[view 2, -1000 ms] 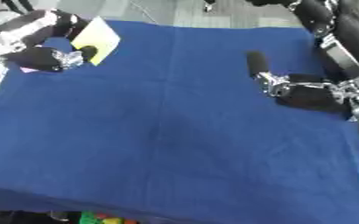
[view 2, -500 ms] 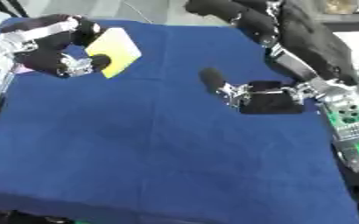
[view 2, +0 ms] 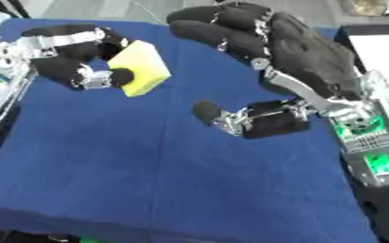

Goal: Pick up the objects with one hand, pass them to the other hand, and then place them into the box on the other side of the table.

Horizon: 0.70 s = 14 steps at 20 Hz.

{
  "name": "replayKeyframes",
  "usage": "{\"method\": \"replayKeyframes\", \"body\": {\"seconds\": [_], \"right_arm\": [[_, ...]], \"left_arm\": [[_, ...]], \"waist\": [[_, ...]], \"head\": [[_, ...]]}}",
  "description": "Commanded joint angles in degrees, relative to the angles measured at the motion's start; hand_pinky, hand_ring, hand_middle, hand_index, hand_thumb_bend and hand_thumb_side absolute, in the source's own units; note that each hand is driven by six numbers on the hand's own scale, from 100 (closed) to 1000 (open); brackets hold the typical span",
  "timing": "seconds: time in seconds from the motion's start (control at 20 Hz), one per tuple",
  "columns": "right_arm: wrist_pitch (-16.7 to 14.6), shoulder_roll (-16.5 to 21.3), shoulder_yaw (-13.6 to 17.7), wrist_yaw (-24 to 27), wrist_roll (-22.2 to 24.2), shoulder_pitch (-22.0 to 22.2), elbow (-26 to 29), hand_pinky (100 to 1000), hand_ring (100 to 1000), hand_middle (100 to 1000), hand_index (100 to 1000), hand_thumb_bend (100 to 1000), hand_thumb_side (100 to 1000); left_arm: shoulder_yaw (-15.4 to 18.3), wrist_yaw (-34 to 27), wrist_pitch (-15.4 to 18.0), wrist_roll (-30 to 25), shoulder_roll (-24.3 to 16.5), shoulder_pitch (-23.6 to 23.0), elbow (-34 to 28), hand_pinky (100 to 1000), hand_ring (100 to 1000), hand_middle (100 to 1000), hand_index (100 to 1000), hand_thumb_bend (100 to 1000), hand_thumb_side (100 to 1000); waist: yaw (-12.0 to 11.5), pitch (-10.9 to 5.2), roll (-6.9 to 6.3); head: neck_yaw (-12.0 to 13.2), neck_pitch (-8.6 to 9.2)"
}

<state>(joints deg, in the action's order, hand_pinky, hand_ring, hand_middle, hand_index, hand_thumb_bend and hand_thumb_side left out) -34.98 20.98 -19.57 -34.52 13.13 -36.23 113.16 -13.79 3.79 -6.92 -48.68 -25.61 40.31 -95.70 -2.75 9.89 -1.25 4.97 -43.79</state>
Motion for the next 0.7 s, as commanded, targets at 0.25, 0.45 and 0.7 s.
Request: {"method": "replayKeyframes", "body": {"seconds": [0.25,0.45,0.7], "right_arm": [[-1.4,-0.2,-1.2,0.1,0.3,-1.5,0.0,821,842,915,990,261,225],[-1.7,-0.3,-1.6,0.5,0.3,-1.9,0.2,815,835,915,988,277,226],[-1.9,-0.4,-2.1,0.9,0.4,-2.2,0.5,808,822,911,986,281,227]], "left_arm": [[-1.8,0.9,1.9,-1.6,-1.0,2.3,-2.5,677,455,397,646,100,564],[-3.1,2.1,3.6,-1.2,-1.1,2.9,-3.5,679,457,399,647,100,549],[-4.5,3.0,4.8,-1.1,-0.9,3.8,-4.1,679,458,400,647,100,539]], "waist": [[0.0,-0.84,0.02],[0.0,-0.87,0.0],[-0.1,-0.95,0.02]], "head": [[-0.4,-0.32],[-0.5,-0.32],[-0.6,-0.32]]}}
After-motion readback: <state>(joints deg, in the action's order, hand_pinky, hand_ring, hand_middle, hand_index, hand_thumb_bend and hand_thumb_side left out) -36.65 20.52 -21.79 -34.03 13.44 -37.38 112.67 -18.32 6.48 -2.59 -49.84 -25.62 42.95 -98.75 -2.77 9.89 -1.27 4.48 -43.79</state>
